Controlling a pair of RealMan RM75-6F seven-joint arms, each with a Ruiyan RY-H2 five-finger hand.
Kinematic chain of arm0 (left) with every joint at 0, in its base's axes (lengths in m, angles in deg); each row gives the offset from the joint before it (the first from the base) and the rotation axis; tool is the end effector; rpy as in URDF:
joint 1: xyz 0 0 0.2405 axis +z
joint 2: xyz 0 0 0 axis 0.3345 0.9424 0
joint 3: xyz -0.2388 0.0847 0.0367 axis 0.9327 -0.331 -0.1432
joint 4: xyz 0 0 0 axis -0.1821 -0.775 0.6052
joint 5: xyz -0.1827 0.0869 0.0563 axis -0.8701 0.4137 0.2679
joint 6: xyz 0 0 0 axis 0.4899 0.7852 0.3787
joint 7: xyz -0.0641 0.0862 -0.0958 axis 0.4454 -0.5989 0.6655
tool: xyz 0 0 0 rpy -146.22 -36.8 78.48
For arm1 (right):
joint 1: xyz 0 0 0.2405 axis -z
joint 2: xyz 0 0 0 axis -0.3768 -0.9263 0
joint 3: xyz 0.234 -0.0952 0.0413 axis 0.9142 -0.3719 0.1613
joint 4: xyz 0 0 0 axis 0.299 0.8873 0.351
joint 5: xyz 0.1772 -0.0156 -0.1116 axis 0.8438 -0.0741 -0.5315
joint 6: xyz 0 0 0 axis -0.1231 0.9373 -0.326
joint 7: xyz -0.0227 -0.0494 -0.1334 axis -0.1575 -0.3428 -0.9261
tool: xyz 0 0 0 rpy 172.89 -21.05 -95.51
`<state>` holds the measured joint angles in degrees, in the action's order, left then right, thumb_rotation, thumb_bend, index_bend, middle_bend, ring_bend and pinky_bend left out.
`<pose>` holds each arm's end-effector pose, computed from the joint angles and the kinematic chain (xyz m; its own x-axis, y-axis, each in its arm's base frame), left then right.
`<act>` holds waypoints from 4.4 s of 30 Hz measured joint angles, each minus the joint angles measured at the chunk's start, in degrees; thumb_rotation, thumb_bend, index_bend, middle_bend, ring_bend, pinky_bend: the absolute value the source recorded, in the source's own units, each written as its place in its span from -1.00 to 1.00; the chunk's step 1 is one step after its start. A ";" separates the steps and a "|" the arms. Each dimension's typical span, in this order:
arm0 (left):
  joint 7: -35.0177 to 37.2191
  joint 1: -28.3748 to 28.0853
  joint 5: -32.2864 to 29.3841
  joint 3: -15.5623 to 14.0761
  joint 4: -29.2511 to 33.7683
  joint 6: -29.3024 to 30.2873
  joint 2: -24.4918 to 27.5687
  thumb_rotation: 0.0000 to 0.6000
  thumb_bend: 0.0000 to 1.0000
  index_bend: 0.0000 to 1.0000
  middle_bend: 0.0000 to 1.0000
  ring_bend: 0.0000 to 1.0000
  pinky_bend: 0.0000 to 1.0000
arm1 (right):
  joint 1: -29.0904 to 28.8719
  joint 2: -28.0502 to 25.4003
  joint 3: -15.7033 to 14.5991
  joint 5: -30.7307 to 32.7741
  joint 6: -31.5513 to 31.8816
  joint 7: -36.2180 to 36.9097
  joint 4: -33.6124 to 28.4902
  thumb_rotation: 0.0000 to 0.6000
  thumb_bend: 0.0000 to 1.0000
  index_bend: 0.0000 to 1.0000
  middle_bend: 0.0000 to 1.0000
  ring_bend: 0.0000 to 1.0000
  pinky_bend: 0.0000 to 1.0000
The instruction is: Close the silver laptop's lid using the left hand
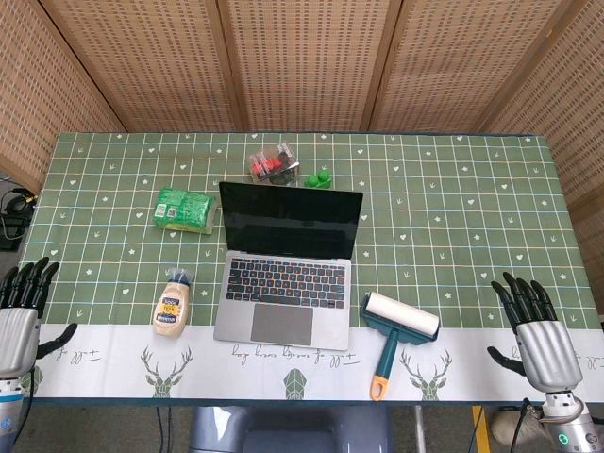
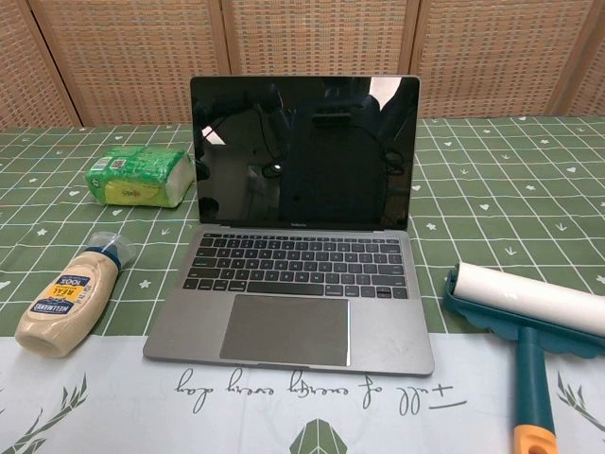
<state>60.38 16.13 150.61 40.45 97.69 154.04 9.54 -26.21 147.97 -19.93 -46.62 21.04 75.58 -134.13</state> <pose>-0.3041 0.1720 0.1315 0.4354 -0.0920 0.8955 0.8984 -0.0189 -0.4387 -0.2993 -0.1688 0.1411 0.4265 0.0209 0.9042 -0.8956 -0.1295 0.4255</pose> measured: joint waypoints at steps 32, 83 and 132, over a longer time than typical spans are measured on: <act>-3.77 -4.66 -1.80 2.00 5.41 -7.10 1.62 1.00 0.01 -1.00 -1.00 -1.00 -1.00 | 0.06 -0.41 1.49 1.71 0.78 0.58 0.19 1.00 -0.91 -1.00 -1.00 -1.00 -1.00; -4.73 -71.08 -42.87 15.54 -23.28 -70.99 -9.98 1.00 1.00 -0.69 -0.95 -0.88 -0.64 | -0.94 -2.55 5.54 10.53 -3.72 10.61 4.09 1.00 -0.91 -1.00 -1.00 -1.00 -1.00; 4.00 -63.67 -28.10 9.10 7.76 -59.89 2.36 1.00 1.00 -0.03 -0.22 -0.32 -0.35 | 0.20 -3.25 4.23 6.11 -0.02 10.32 1.92 1.00 -0.91 -1.00 -1.00 -1.00 -1.00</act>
<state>64.39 -47.55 122.52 49.55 105.44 94.14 11.91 -26.01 144.72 -15.70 -40.51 21.02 85.90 -132.22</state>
